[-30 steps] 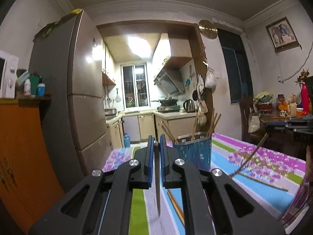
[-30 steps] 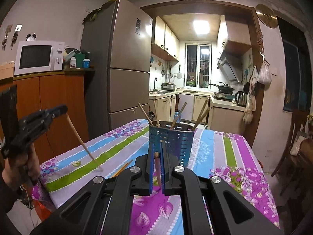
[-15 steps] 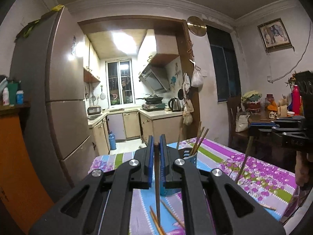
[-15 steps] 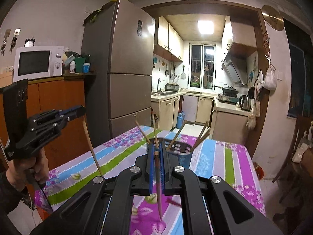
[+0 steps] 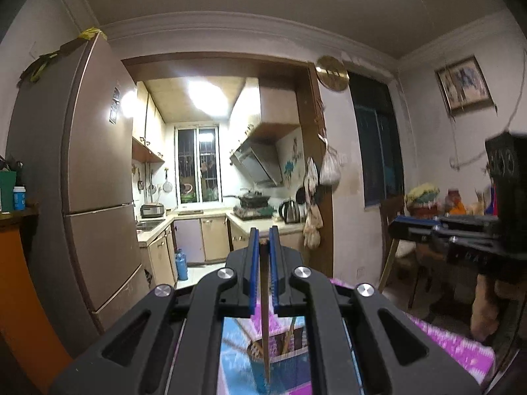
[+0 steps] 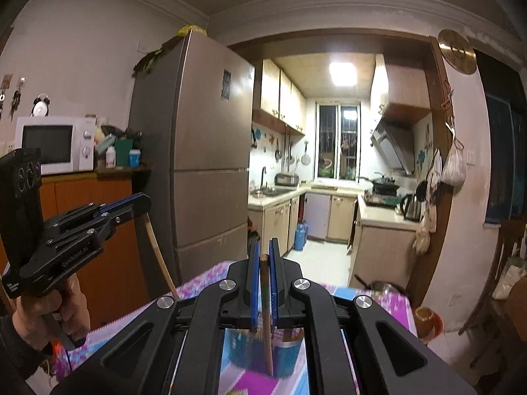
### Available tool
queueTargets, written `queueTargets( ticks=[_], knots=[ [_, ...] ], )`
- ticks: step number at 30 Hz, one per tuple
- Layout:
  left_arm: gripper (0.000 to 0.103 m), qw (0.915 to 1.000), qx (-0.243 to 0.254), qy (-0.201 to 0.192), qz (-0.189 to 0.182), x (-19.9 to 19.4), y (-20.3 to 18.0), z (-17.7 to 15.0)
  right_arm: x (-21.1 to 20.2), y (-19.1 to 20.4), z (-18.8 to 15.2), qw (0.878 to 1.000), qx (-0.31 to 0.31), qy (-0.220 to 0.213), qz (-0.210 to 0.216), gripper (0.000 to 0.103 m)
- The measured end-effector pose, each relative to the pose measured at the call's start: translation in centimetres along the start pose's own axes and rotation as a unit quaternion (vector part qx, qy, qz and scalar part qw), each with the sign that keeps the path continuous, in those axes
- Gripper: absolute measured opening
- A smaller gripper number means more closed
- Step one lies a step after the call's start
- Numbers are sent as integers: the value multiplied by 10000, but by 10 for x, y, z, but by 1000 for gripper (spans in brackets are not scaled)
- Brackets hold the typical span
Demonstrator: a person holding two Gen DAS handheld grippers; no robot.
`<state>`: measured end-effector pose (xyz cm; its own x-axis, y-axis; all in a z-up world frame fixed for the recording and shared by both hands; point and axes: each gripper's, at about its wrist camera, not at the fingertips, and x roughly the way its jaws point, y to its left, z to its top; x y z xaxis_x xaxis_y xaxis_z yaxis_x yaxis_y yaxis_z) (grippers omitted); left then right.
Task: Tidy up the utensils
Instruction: 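Lower the left tool's chopstick into the holder while the right tool inserts its own, then open both tools to release the chopsticks and pull back from the holder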
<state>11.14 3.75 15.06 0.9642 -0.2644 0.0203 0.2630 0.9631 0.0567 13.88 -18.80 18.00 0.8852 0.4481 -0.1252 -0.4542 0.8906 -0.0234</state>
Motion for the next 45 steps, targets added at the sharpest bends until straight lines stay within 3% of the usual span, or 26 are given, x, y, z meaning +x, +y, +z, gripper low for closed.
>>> queueTargets(
  ticks=[5, 9, 22, 29, 38, 40, 42, 45],
  knots=[
    [5, 9995, -259, -186, 52, 26, 6, 18, 23, -16, 21, 9997, 131, -194, -58, 7],
    [5, 9992, -345, -174, 70, 46, 6, 14, 47, -26, 21, 9995, 207, -215, -132, 7],
    [5, 9987, -337, 357, 126, 94, 11, -34, 106, -43, -25, 9984, 502, 230, -105, 7],
    [5, 9976, -383, 569, 127, 105, 16, -50, 116, -42, -38, 9982, 435, 373, -166, 7],
    [6, 9969, -425, 607, 273, 104, 28, -48, 106, -53, -36, 9979, 246, 266, -546, 7],
    [8, 9969, -430, 571, 316, 102, 30, -45, 100, -55, -35, 9977, 185, 215, -622, 7],
    [23, 9972, -441, 481, 372, 97, 33, -40, 92, -58, -33, 9975, 170, 165, -669, 7],
    [31, 9974, -491, 313, 437, 85, 37, -30, 76, -64, -27, 9971, 195, 37, -740, 8]
  ],
)
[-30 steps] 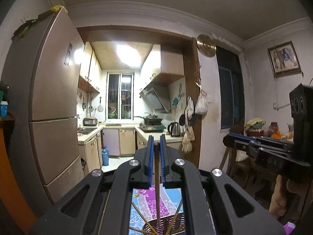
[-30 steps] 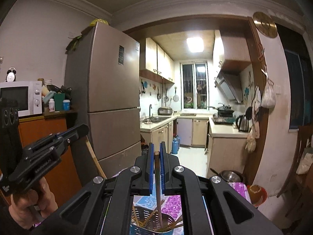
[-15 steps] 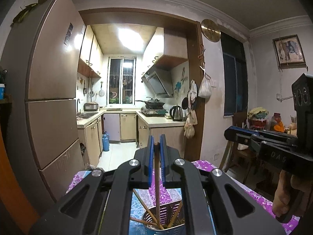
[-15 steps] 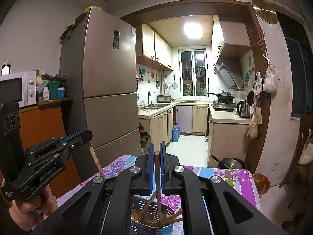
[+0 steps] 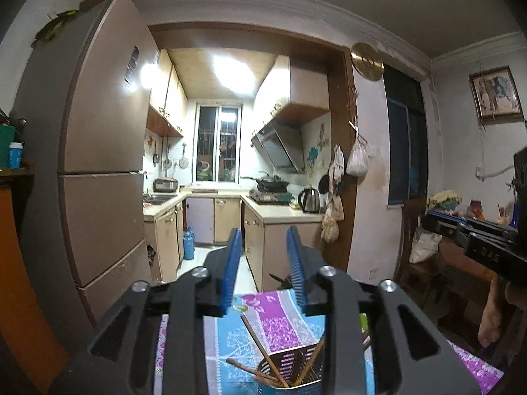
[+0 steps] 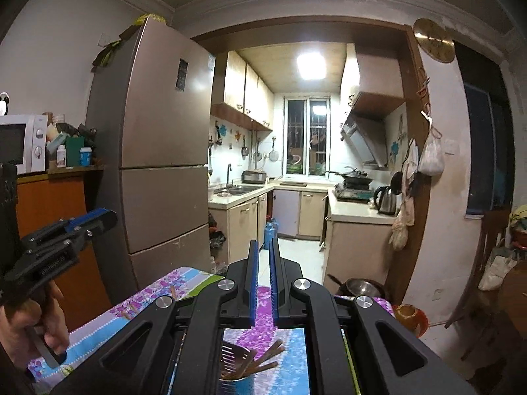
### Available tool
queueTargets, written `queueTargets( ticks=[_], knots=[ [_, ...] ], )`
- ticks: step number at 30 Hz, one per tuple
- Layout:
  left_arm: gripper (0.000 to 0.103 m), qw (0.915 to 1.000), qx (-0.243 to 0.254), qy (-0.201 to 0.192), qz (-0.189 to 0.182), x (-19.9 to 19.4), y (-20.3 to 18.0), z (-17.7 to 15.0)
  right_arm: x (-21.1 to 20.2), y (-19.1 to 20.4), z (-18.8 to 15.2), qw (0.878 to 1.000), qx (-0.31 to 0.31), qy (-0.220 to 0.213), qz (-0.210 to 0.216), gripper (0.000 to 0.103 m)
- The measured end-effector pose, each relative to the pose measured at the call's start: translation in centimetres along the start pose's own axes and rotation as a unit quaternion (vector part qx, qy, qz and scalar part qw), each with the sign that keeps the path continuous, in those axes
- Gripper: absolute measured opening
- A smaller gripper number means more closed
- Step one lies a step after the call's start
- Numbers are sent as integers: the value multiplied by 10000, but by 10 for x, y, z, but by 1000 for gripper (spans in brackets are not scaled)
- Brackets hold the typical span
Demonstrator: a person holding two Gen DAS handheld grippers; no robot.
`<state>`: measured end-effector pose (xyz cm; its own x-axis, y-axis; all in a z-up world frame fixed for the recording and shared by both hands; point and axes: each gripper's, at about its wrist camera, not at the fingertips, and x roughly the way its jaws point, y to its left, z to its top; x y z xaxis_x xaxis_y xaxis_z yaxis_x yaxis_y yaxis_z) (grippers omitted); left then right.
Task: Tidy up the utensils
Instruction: 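Open both tools to release the chopsticks and pull back from the holder, then move both tools down toward the last chopsticks on the tablecloth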
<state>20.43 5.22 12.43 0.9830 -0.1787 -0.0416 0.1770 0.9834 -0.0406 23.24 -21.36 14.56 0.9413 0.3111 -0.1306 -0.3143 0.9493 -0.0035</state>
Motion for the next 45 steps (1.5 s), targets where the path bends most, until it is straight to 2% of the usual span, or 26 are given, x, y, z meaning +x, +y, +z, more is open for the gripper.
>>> queueTargets(
  ticks=[4, 9, 10, 12, 14, 19, 20, 23, 26, 28, 30, 32, 34, 37, 38, 39, 45],
  knots=[
    [39, 9997, -33, -233, 68, -25, 8, 15, -31, -6, 10, 9997, 2, -228, -58, 20],
    [64, 9987, 205, -456, 131, -81, 10, 19, -97, 0, 18, 9987, -22, -513, 55, 45],
    [66, 9983, 310, -459, 156, -97, 9, 14, -113, 3, 14, 9984, -44, -550, 120, 47],
    [71, 9979, 475, -414, 140, -127, 8, -4, -144, 11, -1, 9980, -77, -576, 244, 61],
    [72, 9978, 595, -250, 131, -150, 8, -29, -164, 20, -22, 9981, -131, -509, 323, 63],
    [72, 9969, 610, 485, 44, -188, 10, -110, -203, 43, -119, 9984, 168, 5, 537, 63],
    [72, 9962, 571, 656, 60, -192, 10, -127, -207, 50, -147, 9977, 268, 216, 580, 63],
    [72, 9888, 357, 1446, 7, -201, 13, -190, -209, 63, -199, 9943, 552, 650, 639, 61],
    [65, 9809, 284, 1923, -95, -202, 10, -229, -206, 80, -241, 9899, 645, 1074, 664, 57],
    [62, 9786, 368, 2024, -66, -205, 6, -245, -206, 89, -258, 9883, 641, 1219, 654, 57],
    [53, 9742, 336, 2228, -98, -200, 4, -261, -210, 94, -266, 9901, 512, 1206, 508, 56],
    [49, 9724, 418, 2294, -19, -197, 2, -271, -215, 91, -269, 9909, 481, 1184, 415, 56],
    [39, 9704, 446, 2372, -31, -203, 1, -284, -220, 87, -274, 9918, 379, 1197, 249, 55],
    [36, 9707, 568, 2335, -39, -205, -3, -290, -224, 72, -287, 9899, 262, 1393, 20, 49],
    [28, 9704, 617, 2335, -2, -204, -4, -291, -223, 64, -290, 9889, 276, 1462, -21, 45],
    [26, 9705, 617, 2332, 27, -205, -5, -294, -223, 59, -297, 9874, 280, 1552, -103, 42],
    [25, 9718, 573, 2282, 136, -206, -2, -295, -220, 40, -329, 9809, 382, 1891, -255, 30]
  ],
)
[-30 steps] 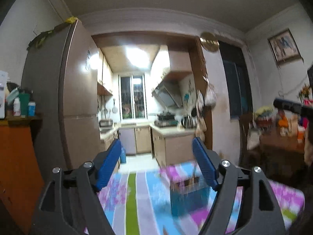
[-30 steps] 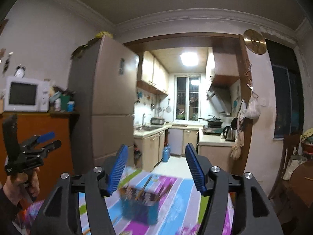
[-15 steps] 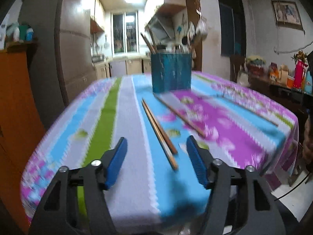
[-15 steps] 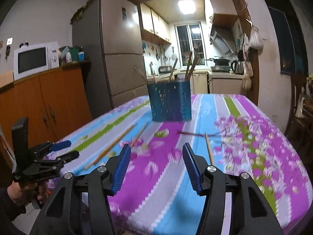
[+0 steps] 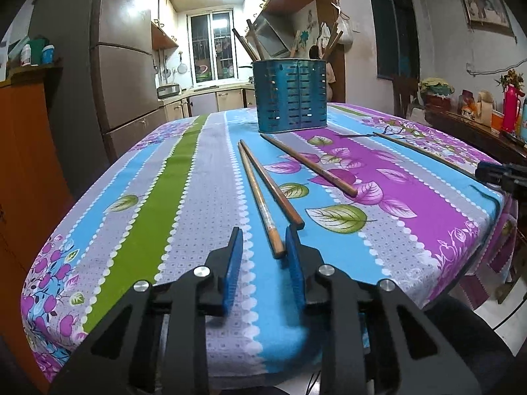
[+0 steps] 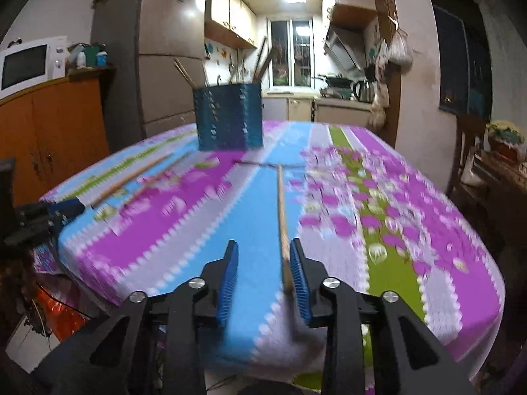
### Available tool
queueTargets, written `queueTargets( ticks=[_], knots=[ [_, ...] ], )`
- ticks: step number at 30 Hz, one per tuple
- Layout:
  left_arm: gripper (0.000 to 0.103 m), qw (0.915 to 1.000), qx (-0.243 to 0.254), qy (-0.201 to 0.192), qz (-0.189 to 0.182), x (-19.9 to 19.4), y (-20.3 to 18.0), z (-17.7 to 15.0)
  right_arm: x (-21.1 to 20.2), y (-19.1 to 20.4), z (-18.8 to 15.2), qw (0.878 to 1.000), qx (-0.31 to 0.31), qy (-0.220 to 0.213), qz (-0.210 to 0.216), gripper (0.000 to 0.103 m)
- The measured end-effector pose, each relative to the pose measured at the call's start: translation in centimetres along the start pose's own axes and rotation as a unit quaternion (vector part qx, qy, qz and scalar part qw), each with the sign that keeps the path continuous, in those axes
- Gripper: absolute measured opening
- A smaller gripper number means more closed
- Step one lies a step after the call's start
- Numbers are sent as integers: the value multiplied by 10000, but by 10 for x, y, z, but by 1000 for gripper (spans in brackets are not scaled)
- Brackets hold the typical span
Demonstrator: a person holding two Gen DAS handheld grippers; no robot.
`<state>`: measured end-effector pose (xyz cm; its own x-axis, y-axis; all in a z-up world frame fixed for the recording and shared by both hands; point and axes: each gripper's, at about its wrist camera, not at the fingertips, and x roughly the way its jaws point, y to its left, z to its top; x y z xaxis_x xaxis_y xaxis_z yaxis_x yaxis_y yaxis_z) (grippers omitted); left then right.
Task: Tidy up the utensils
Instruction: 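Move both tools down toward the last chopsticks on the tablecloth, then close the left tool on a chopstick while the right tool grasps another, then lift the left tool's chopstick toward the holder while the right tool carries its own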
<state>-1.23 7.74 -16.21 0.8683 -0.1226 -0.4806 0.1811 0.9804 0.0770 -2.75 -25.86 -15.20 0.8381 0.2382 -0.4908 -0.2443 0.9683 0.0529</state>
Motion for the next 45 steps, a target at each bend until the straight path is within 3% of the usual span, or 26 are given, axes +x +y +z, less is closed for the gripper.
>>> queueTargets(
  ticks=[7, 12, 27, 29, 31, 34, 39, 45],
  knots=[
    [24, 9999, 41, -108, 84, -2, -4, -4, 1, -8, -9, 9999, 109, -130, 19, 27],
    [24, 9997, 19, -224, 126, -2, -5, -7, -3, -12, -14, 9995, 94, -285, 100, 19],
    [22, 9985, -56, -476, 249, -2, -10, -10, -5, -10, -20, 9987, -52, -490, 94, 19],
    [19, 9985, -53, -491, 245, -2, -11, -10, -6, -8, -21, 9985, -121, -526, 68, 18],
    [14, 9983, -55, -521, 252, -3, -13, -11, -7, -6, -23, 9982, -167, -568, 97, 8],
    [7, 9981, -73, -539, 289, -4, -17, -11, -9, -5, -23, 9979, -173, -605, 120, 7],
    [7, 9980, -117, -553, 270, -7, -15, -8, -20, 0, -12, 9969, -256, -728, 170, 7],
    [7, 9948, -126, -977, 244, -34, -10, 19, -46, 10, 21, 9937, -381, -1012, 284, 7]
  ],
)
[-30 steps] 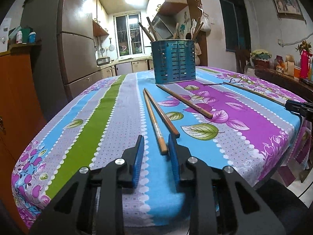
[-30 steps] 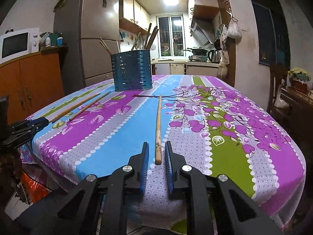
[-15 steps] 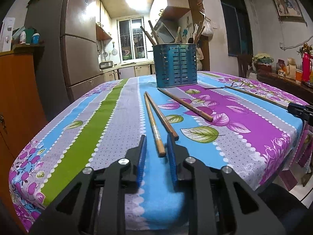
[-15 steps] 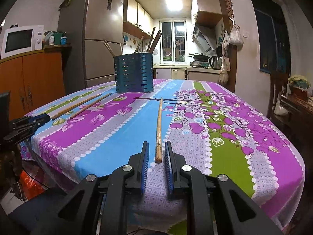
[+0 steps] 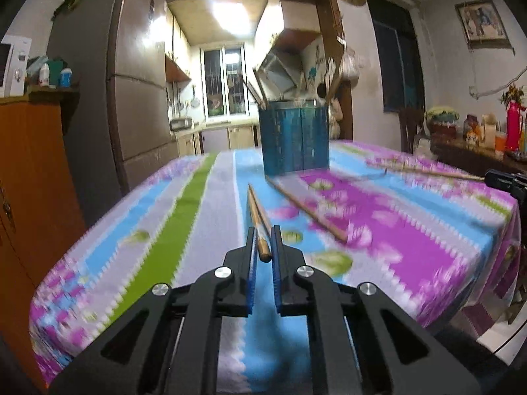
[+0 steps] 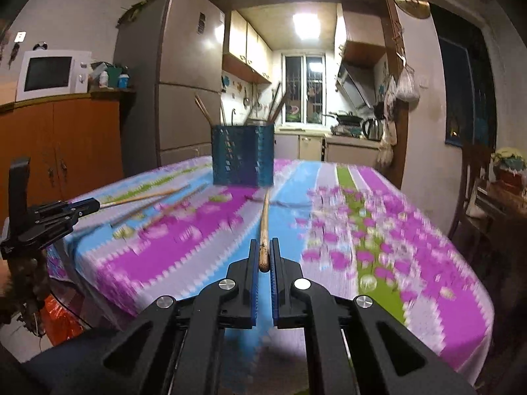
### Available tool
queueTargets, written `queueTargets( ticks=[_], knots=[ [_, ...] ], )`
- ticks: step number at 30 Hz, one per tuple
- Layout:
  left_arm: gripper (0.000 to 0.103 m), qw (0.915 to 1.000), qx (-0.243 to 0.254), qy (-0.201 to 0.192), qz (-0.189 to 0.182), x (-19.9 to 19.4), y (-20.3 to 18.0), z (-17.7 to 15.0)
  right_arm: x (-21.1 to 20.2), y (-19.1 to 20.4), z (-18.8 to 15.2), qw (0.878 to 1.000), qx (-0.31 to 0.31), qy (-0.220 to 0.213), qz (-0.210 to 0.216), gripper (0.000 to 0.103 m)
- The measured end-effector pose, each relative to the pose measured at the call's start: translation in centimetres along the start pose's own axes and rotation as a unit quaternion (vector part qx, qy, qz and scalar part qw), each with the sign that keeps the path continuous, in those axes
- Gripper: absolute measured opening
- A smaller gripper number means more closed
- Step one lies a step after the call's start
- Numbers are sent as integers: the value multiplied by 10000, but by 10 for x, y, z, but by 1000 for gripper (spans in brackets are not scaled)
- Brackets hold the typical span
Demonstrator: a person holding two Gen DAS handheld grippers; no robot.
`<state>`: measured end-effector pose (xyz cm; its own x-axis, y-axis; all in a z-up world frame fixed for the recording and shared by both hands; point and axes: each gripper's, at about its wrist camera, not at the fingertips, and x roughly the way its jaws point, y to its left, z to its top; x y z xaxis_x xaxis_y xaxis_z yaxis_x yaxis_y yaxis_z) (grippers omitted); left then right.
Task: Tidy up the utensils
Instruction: 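Lift the left tool's chopstick toward the holder while the right tool carries its own, then lower the left tool's chopstick into the holder while the right tool inserts its own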
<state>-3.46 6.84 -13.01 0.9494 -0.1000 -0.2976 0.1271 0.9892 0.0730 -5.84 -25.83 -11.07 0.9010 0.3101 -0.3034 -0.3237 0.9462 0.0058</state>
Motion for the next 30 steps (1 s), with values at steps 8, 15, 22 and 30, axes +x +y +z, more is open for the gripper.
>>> queueTargets(
  ticks=[8, 15, 22, 30],
  knots=[
    [5, 9979, 32, -645, -40, -12, 8, 57, -10, 4, 68, 9987, -294, -417, 86, 7],
    [5, 9961, 70, -856, -210, 7, 8, 104, 9, 5, 123, 9972, -479, -524, 221, 7],
    [6, 9965, 117, -711, -414, 37, 6, 144, 53, -2, 157, 9987, -306, -195, 368, 7],
    [5, 9966, 79, -565, -591, 49, 6, 182, 88, -5, 193, 9983, -173, 232, 500, 7]
  ],
)
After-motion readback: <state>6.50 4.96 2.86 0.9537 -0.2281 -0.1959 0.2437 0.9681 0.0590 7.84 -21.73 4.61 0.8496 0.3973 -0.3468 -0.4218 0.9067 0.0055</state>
